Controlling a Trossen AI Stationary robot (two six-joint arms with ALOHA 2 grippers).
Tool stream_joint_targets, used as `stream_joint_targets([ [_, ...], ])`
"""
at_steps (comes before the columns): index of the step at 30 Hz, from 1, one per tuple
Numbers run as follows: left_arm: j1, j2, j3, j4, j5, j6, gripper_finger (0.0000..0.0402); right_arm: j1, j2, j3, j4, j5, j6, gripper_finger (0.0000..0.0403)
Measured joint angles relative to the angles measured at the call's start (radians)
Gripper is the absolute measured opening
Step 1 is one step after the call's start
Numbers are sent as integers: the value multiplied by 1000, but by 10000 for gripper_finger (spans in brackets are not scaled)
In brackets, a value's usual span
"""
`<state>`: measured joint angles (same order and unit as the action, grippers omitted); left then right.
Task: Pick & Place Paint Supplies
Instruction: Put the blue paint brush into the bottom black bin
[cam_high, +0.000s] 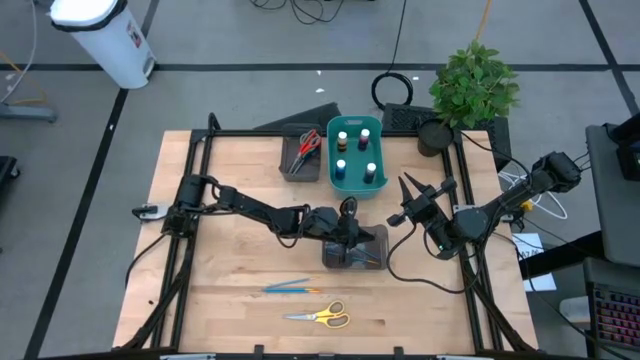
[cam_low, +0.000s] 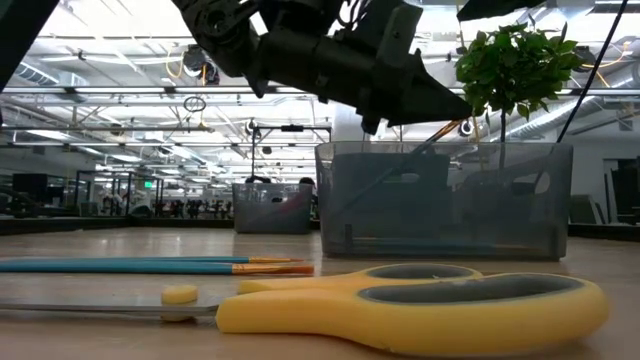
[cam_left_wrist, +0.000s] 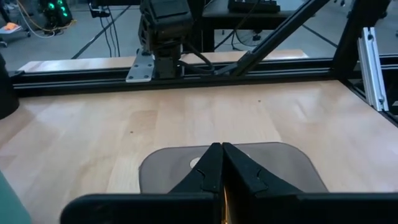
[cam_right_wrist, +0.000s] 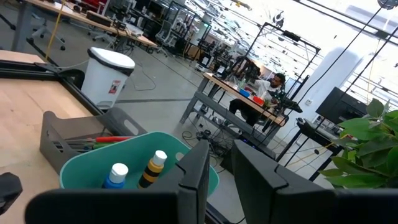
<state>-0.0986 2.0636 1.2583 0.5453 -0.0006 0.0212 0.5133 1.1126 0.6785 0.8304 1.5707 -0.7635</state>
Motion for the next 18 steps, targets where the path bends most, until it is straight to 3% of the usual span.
stream_joint_targets([
  [18, 0, 0, 0, 3, 1, 56, 4, -6, 0, 0, 4, -1, 3, 59],
])
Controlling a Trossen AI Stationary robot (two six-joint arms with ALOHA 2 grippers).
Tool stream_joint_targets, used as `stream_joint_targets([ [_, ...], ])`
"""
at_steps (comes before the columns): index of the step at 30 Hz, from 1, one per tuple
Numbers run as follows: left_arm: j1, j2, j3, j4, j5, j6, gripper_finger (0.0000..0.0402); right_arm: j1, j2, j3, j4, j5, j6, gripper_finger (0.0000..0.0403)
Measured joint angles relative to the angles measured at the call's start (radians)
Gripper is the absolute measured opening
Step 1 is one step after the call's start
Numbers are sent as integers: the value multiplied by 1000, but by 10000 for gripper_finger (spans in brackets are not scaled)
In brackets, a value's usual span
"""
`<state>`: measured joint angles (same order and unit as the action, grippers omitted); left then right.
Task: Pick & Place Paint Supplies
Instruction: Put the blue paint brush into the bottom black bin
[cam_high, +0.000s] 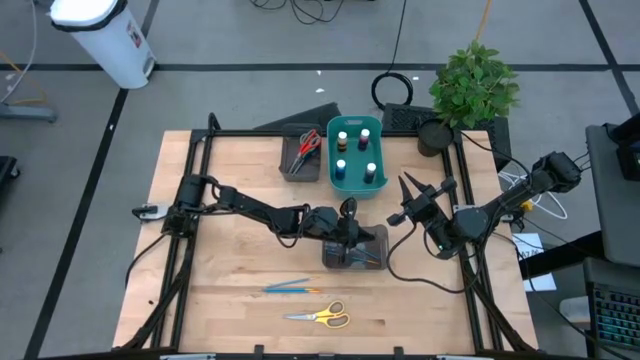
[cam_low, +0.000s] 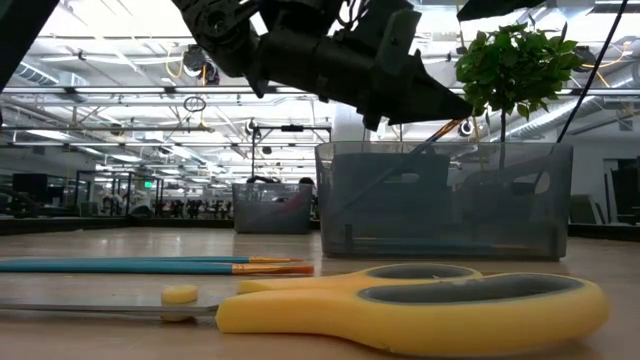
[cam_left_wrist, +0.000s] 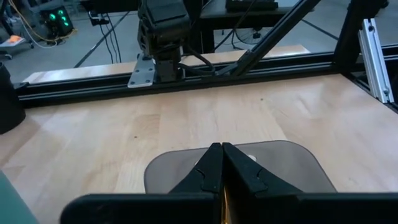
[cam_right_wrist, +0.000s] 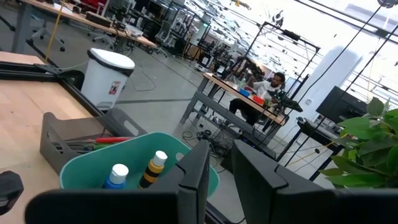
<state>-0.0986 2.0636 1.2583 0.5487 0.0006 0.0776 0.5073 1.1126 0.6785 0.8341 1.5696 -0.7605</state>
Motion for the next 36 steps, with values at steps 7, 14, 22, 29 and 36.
stream_joint_targets([
  [7, 0, 0, 0, -1, 0, -5, 14, -21, 0, 0, 0, 0, 1, 59],
  [14, 0, 0, 0, -8, 2, -49, 7, -23, 0, 0, 0, 0, 1, 59],
  [22, -3, 0, 0, -9, 2, -54, 114, -23, 0, 0, 0, -1, 1, 59],
  [29, -3, -106, 4, -213, 2, -42, 203, -23, 0, 0, -1, -1, 0, 59],
  [36, -2, -347, 5, -638, -1, -36, 227, -22, 0, 0, 0, 0, -7, 59],
])
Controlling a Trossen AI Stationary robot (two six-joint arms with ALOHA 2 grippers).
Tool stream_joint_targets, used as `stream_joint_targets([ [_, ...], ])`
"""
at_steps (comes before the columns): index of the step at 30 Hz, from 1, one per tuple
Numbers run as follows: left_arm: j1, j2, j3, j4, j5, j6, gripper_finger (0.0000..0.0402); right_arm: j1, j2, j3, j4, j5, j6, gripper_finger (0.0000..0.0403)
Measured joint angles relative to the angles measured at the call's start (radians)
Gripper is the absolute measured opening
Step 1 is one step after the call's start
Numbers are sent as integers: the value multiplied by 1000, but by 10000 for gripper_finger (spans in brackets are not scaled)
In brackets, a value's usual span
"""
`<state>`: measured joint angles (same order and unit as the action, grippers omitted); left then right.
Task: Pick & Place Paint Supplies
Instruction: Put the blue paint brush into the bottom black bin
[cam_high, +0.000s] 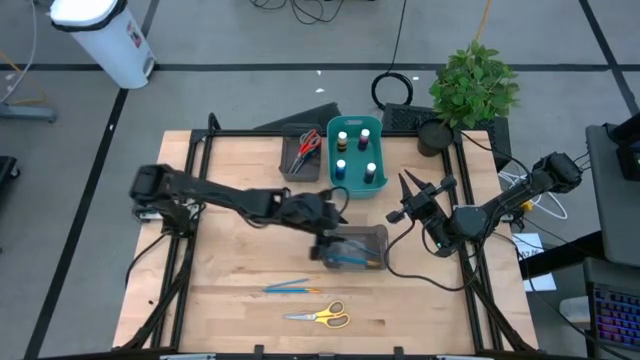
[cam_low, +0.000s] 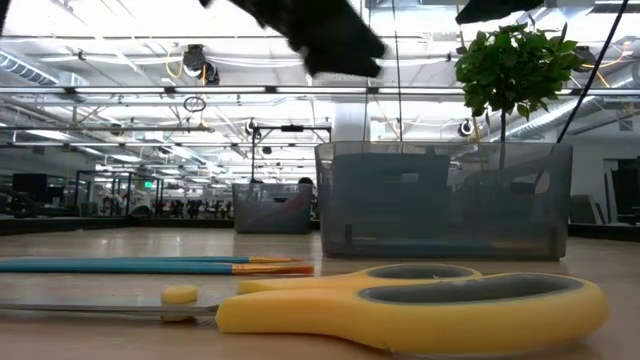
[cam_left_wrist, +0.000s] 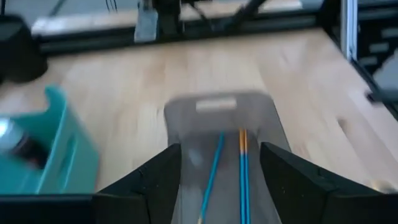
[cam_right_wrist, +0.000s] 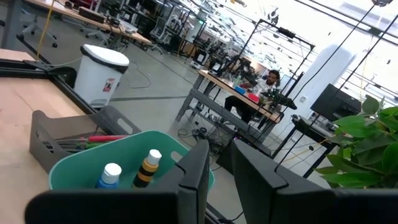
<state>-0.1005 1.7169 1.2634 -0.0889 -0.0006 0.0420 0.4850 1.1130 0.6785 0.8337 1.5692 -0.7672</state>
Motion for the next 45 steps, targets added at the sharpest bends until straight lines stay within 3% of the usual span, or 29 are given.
stream_joint_targets([
  [5, -2, -128, -34, -255, 0, -53, 227, 1, 0, 0, 0, -9, 59, 59],
  [9, -2, -231, -163, -241, -38, -111, 228, 1, 0, 0, -48, -165, 204, 59],
  [14, -1, -343, -360, -123, -170, -197, 228, -20, 0, 0, -153, -549, 375, 59],
  [18, 0, -405, -442, -111, -266, -267, 228, -88, -2, 17, -283, -807, 564, 59],
  [23, 0, -437, -480, -108, -280, -302, 228, -241, -3, 57, -479, -1377, 829, 59],
  [25, 0, -437, -482, -117, -270, -323, 228, -283, 10, 57, -477, -1517, 862, 59],
  [36, -82, -319, -483, -73, 35, -370, 228, -300, 10, 57, -481, -1540, 801, 59],
  [45, -227, -156, -482, 102, 88, -359, 228, -301, 10, 56, -467, -1540, 800, 59],
])
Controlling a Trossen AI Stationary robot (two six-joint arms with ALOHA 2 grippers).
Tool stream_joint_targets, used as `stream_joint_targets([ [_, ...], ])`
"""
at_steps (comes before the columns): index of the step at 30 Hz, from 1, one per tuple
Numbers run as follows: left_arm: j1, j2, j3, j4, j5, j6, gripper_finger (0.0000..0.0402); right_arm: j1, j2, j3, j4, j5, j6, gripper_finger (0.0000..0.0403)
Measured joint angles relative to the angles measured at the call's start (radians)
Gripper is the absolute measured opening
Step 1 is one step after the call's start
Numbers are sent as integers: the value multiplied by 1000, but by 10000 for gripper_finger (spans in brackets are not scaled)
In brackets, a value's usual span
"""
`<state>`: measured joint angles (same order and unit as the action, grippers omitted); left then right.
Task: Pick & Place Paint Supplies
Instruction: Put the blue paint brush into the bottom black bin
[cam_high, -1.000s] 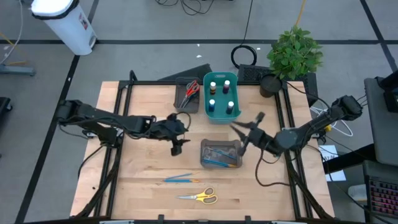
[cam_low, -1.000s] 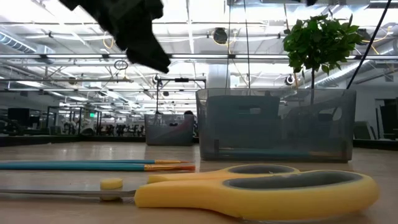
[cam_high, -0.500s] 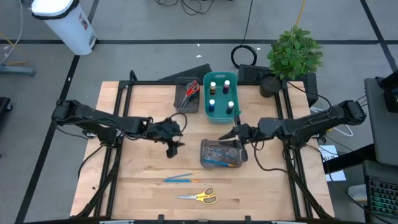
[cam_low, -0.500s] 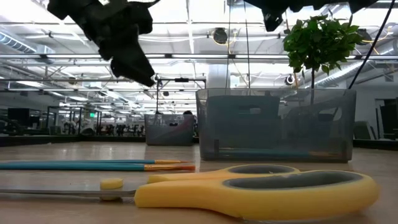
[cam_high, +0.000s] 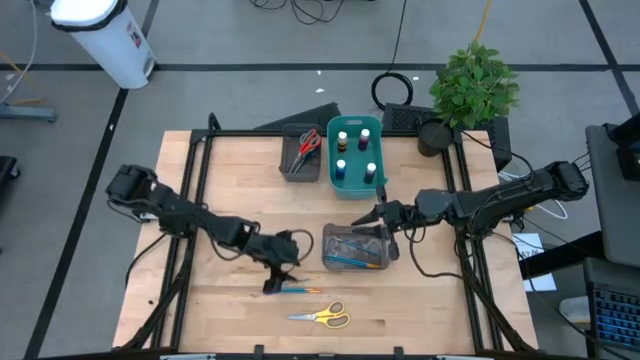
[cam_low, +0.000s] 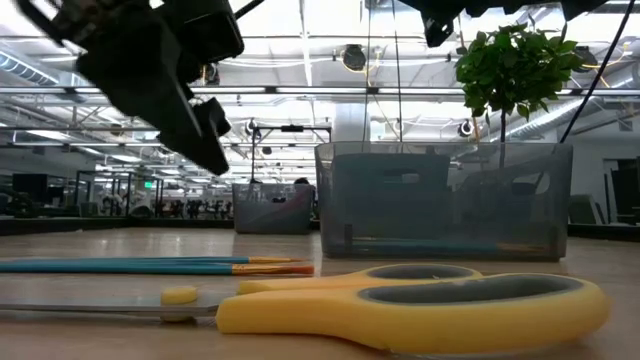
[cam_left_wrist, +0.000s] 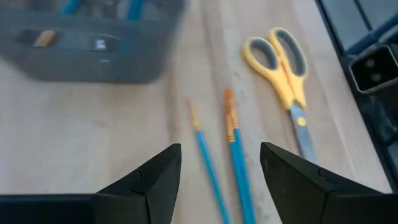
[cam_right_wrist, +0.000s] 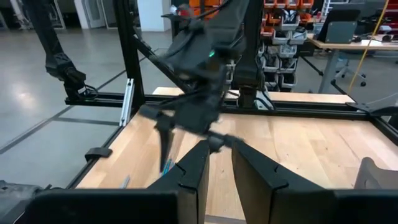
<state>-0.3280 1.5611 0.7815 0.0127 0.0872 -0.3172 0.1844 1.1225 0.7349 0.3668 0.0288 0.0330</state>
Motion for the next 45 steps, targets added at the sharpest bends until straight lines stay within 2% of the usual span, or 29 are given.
stream_joint_targets([
  [6, -44, 123, 1, 142, -98, 21, 228, 14, 0, 0, -2, 4, -4, 59],
  [9, -45, 187, 0, 216, -109, 25, 227, 58, 0, 0, 9, 21, -48, 59],
  [11, -41, 215, 1, 230, -125, 44, 227, 101, 0, 0, 25, 83, -96, 59],
  [15, -24, 265, 7, 244, -193, 53, 227, 185, 0, 0, 29, 274, -171, 59],
  [18, -21, 283, 8, 263, -193, 53, 227, 226, 0, 0, 41, 365, -177, 59],
  [26, -46, 276, 8, 256, -203, 69, 227, 281, 0, -1, 79, 392, -165, 59],
  [34, -57, 211, 8, 253, -225, 55, 227, 289, 0, -2, 78, 393, -146, 59],
  [45, -164, 213, 8, 256, -225, 35, 227, 289, 0, -2, 77, 391, -125, 59],
])
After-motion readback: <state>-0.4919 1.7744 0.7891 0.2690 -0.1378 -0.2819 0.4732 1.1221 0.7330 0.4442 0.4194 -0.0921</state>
